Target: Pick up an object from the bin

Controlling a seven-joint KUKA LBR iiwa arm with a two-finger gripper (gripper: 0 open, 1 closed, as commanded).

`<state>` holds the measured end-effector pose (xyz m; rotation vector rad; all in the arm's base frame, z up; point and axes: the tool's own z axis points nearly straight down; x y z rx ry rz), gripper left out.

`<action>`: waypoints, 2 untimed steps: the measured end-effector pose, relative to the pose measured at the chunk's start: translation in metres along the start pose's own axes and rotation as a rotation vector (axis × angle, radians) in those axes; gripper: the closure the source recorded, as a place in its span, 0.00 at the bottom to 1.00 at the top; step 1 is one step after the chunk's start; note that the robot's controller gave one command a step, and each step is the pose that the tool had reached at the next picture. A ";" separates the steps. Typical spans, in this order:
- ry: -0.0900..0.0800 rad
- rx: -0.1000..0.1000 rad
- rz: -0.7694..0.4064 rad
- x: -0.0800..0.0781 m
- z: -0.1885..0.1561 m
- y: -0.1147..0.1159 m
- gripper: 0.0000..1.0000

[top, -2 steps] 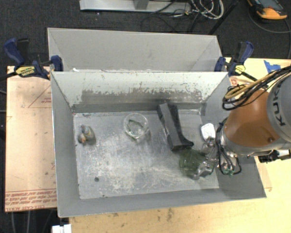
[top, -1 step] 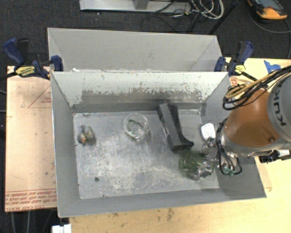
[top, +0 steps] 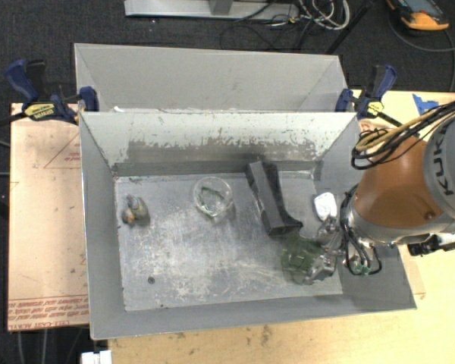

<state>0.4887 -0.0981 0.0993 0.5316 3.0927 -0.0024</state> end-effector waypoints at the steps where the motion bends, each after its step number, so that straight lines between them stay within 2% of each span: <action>1: 0.003 -0.001 -0.002 0.001 -0.016 0.001 1.00; 2: 0.006 -0.001 -0.002 0.001 -0.031 0.001 1.00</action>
Offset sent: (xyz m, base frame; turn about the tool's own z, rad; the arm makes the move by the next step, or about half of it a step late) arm 0.0001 -0.0001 0.0716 0.0000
